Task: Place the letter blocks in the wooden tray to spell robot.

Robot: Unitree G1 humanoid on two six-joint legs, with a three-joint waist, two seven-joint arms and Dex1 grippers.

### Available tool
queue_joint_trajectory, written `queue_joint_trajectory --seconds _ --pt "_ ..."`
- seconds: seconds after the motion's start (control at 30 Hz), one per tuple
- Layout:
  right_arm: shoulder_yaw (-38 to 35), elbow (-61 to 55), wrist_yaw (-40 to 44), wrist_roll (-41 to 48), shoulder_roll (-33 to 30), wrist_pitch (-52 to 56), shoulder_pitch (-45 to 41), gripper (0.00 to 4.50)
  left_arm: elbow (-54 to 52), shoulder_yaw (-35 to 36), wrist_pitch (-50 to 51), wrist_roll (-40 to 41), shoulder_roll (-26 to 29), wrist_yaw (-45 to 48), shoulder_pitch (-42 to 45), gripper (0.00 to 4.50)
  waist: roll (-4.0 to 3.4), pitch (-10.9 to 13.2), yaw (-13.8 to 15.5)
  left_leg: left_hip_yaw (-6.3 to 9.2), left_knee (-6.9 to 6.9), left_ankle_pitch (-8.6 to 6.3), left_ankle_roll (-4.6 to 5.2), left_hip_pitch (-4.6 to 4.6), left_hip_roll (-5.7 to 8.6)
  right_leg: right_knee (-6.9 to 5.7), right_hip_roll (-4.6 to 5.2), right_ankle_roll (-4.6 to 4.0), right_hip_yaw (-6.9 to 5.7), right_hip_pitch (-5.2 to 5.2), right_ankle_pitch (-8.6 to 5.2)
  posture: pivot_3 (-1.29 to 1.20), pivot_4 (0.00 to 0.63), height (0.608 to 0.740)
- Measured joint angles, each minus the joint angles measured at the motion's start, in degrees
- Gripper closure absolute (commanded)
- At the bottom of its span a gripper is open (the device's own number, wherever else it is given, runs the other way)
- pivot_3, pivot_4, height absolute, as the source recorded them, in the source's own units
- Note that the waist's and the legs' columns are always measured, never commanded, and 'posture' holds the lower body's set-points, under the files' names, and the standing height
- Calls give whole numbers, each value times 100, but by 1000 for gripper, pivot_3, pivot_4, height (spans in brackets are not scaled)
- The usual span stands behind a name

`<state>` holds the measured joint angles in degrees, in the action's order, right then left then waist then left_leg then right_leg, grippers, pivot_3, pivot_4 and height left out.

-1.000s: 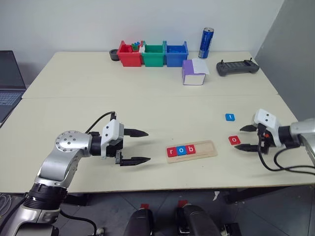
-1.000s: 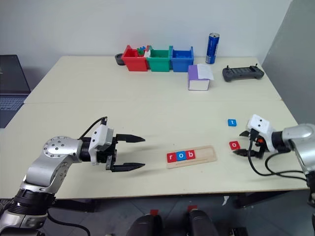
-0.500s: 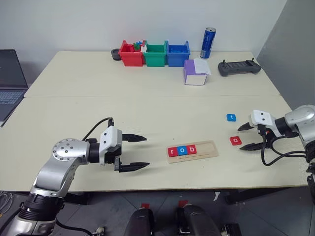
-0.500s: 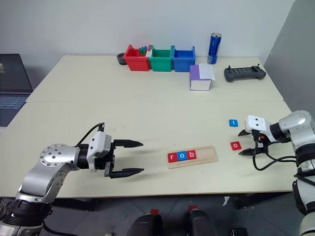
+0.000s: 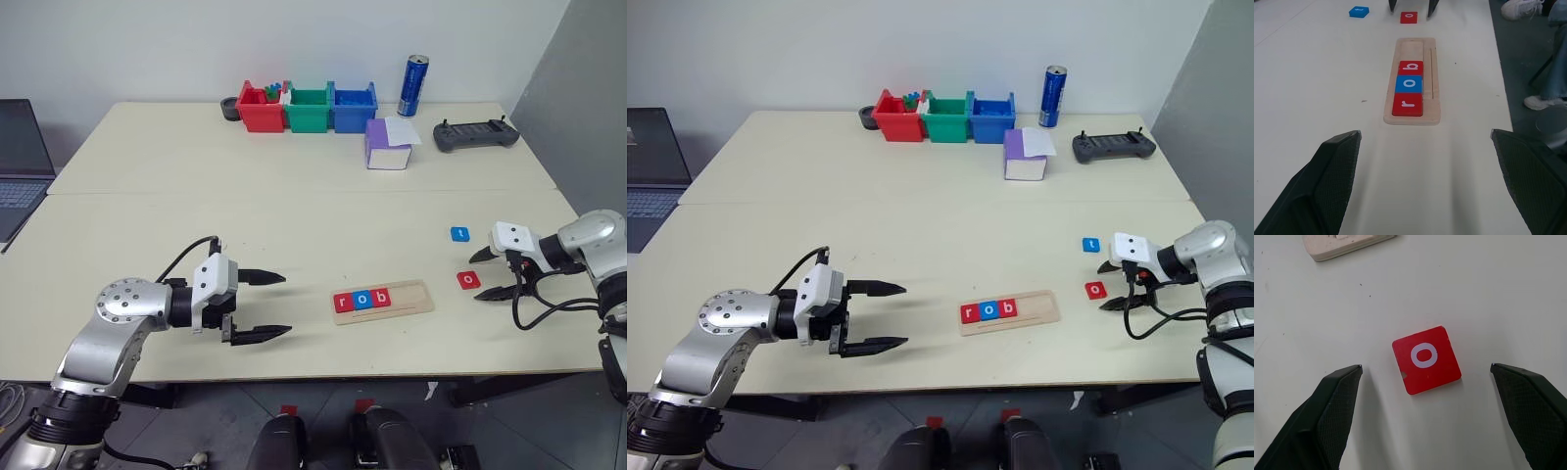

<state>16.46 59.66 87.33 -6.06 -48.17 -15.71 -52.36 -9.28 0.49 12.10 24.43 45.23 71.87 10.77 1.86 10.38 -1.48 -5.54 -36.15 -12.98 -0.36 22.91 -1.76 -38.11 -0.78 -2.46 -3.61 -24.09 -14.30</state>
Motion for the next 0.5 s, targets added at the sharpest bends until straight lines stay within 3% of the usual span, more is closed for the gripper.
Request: queue_joint_trajectory --seconds 0.23,0.5 --pt "5 136 -56 -126 160 0 0 3040 -107 95 48 35 78 -17 -17 0 0 -1 -3 1 -1 1 -1 -4 -1 -3 0 0 0 3 0 0 150 740" --pt "-84 -411 -8 -42 243 225 82 3051 -103 138 117 43 105 5 6 0 -1 -2 -19 -2 -7 1 -2 -8 -2 -22 0 0 3 0 0 0 150 740"
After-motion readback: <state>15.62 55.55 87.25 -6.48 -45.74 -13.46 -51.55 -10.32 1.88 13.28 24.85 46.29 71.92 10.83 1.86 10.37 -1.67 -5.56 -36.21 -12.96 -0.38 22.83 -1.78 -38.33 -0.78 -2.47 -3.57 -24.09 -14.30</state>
